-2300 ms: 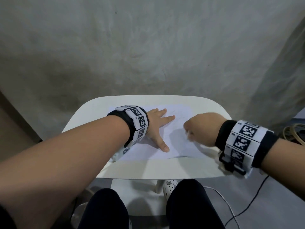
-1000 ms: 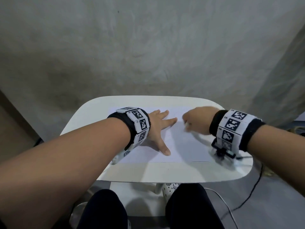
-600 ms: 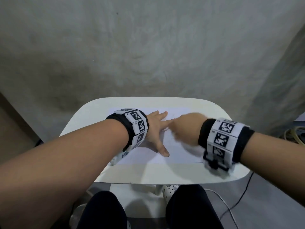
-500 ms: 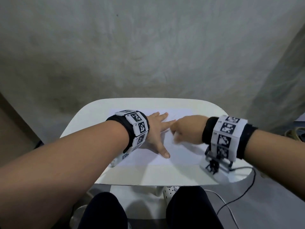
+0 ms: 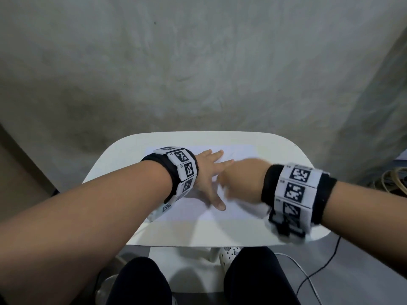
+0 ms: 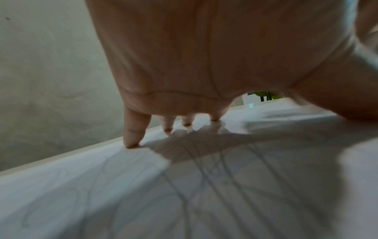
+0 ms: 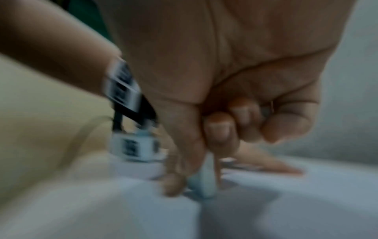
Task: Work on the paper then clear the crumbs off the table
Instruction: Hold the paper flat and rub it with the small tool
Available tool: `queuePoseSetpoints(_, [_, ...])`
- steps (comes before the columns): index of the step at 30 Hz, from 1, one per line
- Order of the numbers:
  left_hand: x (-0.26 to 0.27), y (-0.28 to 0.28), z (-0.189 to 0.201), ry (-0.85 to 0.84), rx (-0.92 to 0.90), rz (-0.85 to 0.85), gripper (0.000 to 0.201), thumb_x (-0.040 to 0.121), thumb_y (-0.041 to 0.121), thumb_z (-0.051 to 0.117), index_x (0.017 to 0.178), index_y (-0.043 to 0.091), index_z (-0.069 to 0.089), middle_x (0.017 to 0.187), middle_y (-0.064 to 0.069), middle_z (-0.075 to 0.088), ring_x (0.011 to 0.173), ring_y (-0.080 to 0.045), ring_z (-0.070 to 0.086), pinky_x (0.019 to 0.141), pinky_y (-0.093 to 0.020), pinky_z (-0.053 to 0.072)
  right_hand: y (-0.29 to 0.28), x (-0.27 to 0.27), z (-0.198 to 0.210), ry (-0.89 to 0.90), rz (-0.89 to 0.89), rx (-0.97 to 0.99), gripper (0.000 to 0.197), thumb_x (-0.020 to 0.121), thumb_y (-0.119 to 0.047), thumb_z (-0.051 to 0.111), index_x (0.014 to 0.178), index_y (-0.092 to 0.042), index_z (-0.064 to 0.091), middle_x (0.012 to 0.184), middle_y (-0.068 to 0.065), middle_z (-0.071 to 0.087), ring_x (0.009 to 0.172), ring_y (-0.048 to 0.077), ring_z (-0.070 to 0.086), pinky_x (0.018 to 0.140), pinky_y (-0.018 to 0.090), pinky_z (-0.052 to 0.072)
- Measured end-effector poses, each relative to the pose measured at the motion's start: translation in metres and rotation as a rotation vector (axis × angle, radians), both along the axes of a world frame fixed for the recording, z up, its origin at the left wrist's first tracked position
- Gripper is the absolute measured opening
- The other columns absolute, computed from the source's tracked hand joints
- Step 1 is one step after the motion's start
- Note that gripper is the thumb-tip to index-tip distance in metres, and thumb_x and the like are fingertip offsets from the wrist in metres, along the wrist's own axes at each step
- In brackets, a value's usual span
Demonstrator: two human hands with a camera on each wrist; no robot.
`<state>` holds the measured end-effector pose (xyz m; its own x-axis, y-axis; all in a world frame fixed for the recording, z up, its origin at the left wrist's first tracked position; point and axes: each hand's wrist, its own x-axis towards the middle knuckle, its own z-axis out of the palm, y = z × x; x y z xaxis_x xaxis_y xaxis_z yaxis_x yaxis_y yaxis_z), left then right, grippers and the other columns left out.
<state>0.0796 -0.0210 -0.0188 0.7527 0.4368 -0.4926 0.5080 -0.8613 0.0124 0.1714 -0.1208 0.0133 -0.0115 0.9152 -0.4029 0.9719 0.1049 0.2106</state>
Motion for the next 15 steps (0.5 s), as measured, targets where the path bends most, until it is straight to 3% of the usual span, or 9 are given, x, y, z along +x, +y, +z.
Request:
queuePoseSetpoints(2, [0.0,-0.001,0.0,-0.004,0.008,-0.014,0.125,0.064,0.075,0.069,0.15,0.044,-0.015,0.159,0.004,-0.027,0.148,-0.022,-0.02,0.117,-0.053,0.002,-0.001,0.001,0.001,0.065,-0.014,-0.022,0.023,0.093,-0.029,0.053,0.113,-0.023,0.062,0.078,-0.01,0.054,0.077,0.016,0.053,0.062,0.024,0.038])
queuePoseSetpoints(5, [-0.001,0.003,-0.002,0.006,0.006,-0.01,0.126,0.062,0.08,0.065,0.147,0.045,-0.021,0.159,0.006,-0.028,0.147,-0.02,-0.021,0.116,-0.055,0.0,0.015,0.032,0.01,-0.057,-0.181,0.076,0.025,0.092,-0.028,0.051,0.112,-0.018,0.063,0.095,-0.005,0.065,0.089,0.02,0.061,0.077,0.03,0.048])
queuePoseSetpoints(6, [-0.002,0.003,-0.003,0.003,0.006,-0.009,0.127,0.061,0.081,0.065,0.147,0.045,-0.021,0.159,0.006,-0.028,0.148,-0.021,-0.021,0.117,-0.055,-0.001,0.015,0.031,0.008,-0.093,-0.167,0.082,0.024,0.092,-0.027,0.05,0.111,-0.017,0.062,0.094,-0.004,0.064,0.088,0.02,0.06,0.075,0.031,0.048])
queuePoseSetpoints(10, [0.0,0.001,-0.004,-0.019,-0.002,-0.005,0.128,0.062,0.077,0.069,0.149,0.043,-0.019,0.159,0.005,-0.027,0.148,-0.021,-0.021,0.117,-0.051,-0.002,-0.007,0.001,-0.005,0.038,0.024,-0.026,0.023,0.093,-0.026,0.052,0.115,-0.025,0.059,0.07,-0.012,0.044,0.082,0.018,0.044,0.054,0.023,0.031])
queuePoseSetpoints(11, [-0.001,0.001,-0.004,-0.014,-0.002,-0.005,0.128,0.062,0.078,0.068,0.149,0.043,-0.02,0.159,0.006,-0.027,0.147,-0.02,-0.021,0.117,-0.052,-0.002,-0.004,0.011,0.0,0.04,-0.031,-0.011,0.022,0.093,-0.027,0.051,0.113,-0.022,0.06,0.072,-0.011,0.047,0.082,0.018,0.045,0.057,0.024,0.035])
queuePoseSetpoints(13, [-0.001,0.003,-0.003,-0.003,0.001,-0.004,0.128,0.062,0.08,0.066,0.147,0.043,-0.022,0.158,0.007,-0.028,0.147,-0.02,-0.022,0.117,-0.054,-0.003,0.005,0.032,0.012,-0.046,-0.146,0.06,0.02,0.093,-0.027,0.048,0.105,-0.019,0.061,0.092,-0.007,0.063,0.089,0.021,0.057,0.075,0.03,0.048])
queuePoseSetpoints(15, [-0.003,0.004,-0.004,-0.007,-0.009,0.0,0.129,0.061,0.08,0.067,0.148,0.045,-0.022,0.158,0.007,-0.028,0.147,-0.02,-0.022,0.118,-0.055,-0.003,0.002,0.03,0.009,-0.085,-0.111,0.056,0.015,0.093,-0.023,0.047,0.101,-0.021,0.059,0.107,-0.003,0.067,0.099,0.022,0.062,0.086,0.033,0.049])
